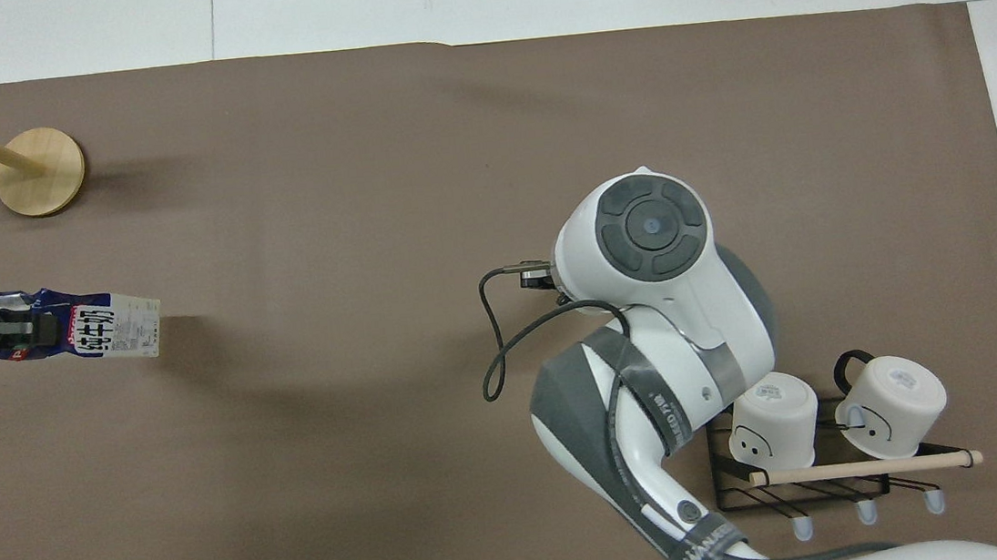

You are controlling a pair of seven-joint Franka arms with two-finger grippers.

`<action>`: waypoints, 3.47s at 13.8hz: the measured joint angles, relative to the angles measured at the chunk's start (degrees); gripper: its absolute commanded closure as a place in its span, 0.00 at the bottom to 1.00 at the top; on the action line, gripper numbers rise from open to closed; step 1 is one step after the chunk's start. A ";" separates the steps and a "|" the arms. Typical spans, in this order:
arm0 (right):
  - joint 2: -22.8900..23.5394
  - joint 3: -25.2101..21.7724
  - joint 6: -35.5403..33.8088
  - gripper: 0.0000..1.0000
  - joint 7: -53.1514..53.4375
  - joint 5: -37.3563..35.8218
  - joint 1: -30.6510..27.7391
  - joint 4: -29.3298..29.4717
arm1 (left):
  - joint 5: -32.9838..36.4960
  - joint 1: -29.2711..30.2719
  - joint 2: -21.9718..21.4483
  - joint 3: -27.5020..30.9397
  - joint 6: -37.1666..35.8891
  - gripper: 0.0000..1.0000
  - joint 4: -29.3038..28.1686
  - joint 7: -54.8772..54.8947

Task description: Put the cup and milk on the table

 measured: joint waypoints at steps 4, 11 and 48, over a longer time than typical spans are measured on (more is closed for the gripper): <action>4.62 0.02 5.15 1.00 4.31 0.00 5.04 0.16 | -0.02 -0.22 0.30 -0.77 -1.55 0.63 1.44 -3.23; 7.41 0.11 9.92 1.00 4.48 0.00 6.12 0.69 | -0.06 -4.07 0.35 -1.74 -5.63 0.63 3.74 -12.34; -18.45 -1.08 -22.74 0.00 -23.34 -0.05 -22.39 1.61 | -0.09 -30.91 6.89 -4.49 6.59 0.63 1.82 -52.56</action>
